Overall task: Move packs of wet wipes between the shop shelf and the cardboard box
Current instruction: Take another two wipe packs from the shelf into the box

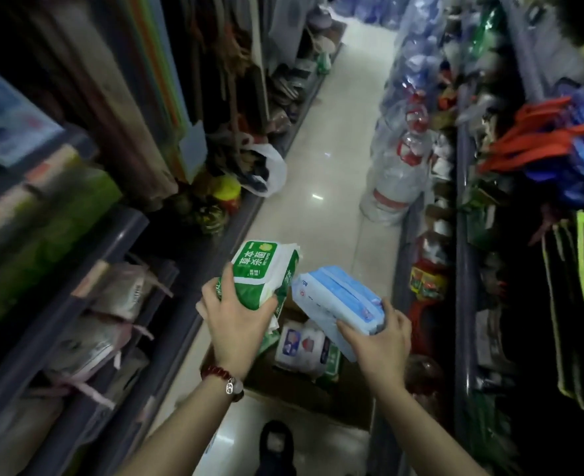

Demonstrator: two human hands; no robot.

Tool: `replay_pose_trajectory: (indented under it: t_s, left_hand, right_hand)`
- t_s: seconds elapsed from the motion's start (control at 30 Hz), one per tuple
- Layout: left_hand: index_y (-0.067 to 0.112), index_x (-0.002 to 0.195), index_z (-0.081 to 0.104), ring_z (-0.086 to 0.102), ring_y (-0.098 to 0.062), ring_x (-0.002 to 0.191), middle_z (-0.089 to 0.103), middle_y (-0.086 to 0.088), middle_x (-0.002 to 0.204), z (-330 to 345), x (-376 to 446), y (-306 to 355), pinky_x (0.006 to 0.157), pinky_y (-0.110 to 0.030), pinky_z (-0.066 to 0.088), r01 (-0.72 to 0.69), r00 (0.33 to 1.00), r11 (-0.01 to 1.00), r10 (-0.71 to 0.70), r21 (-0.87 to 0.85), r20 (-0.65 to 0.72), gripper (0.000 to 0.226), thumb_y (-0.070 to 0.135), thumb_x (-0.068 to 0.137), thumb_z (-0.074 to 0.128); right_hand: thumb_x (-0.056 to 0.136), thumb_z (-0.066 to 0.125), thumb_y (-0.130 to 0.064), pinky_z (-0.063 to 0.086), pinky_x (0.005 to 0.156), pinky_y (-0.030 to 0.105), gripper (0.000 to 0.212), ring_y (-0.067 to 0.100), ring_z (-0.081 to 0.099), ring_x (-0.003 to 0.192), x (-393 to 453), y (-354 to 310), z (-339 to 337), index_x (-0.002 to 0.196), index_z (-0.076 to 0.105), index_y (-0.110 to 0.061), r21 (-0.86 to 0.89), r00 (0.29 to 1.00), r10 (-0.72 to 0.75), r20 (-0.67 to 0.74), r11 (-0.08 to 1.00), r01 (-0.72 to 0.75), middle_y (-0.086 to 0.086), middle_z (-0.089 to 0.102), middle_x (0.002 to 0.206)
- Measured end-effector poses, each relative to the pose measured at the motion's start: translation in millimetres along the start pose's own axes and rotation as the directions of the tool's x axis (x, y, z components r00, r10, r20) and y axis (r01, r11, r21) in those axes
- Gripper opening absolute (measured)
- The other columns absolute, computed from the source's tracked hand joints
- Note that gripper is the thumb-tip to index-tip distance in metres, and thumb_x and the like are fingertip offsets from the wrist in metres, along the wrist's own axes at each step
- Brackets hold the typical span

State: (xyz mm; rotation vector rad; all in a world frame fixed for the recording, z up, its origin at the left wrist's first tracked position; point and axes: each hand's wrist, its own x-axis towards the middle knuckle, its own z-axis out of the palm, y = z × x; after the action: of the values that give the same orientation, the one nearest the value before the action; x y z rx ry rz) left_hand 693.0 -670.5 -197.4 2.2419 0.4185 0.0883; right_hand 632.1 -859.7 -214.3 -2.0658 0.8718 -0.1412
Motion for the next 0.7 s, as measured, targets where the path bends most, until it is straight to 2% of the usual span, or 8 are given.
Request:
replay_pose_trajectory:
  t_s: [0.17,0.33,0.57,0.7]
  left_hand:
    - [0.019,0.142,0.039,0.035,-0.035,0.118,0.041,-0.014,0.129,79,15,-67,0.102,-0.042,0.032,0.000,0.994,0.997,-0.009,0.077,0.111,0.088,0.039,0.066,0.078]
    - [0.021,0.145,0.031,0.031,-0.033,0.121,0.035,-0.012,0.134,162,29,-147,0.101,-0.042,0.034,0.027,0.979,0.988,-0.057,0.153,0.196,0.091,0.042,0.068,0.075]
    - [0.020,0.146,0.028,0.030,-0.034,0.123,0.033,-0.012,0.137,266,56,-259,0.097,-0.044,0.040,0.006,0.954,0.964,-0.085,0.267,0.288,0.091,0.043,0.070,0.073]
    - [0.020,0.145,0.028,0.032,-0.037,0.120,0.033,-0.014,0.137,307,69,-294,0.093,-0.045,0.039,-0.024,0.943,0.936,-0.096,0.350,0.320,0.092,0.053,0.068,0.066]
  right_hand:
    - [0.068,0.085,-0.027,0.035,0.095,0.022,0.091,0.021,0.044,0.124,25,73,65,0.145,0.039,-0.015,-0.046,0.994,0.109,-0.015,0.993,-0.109,0.005,0.036,0.138]
    - [0.071,0.083,-0.030,0.042,0.103,0.037,0.095,0.024,0.037,0.131,51,159,150,0.149,0.031,-0.018,-0.097,0.979,0.201,-0.033,0.974,-0.203,0.004,0.029,0.145]
    - [0.069,0.081,-0.038,0.042,0.105,0.050,0.092,0.028,0.030,0.134,96,261,260,0.146,0.032,-0.023,-0.202,0.964,0.266,-0.028,0.943,-0.266,0.004,0.025,0.143]
    - [0.073,0.078,-0.032,0.036,0.107,0.042,0.084,0.030,0.027,0.135,115,289,294,0.144,0.035,-0.017,-0.211,0.967,0.254,-0.016,0.945,-0.252,0.012,0.027,0.145]
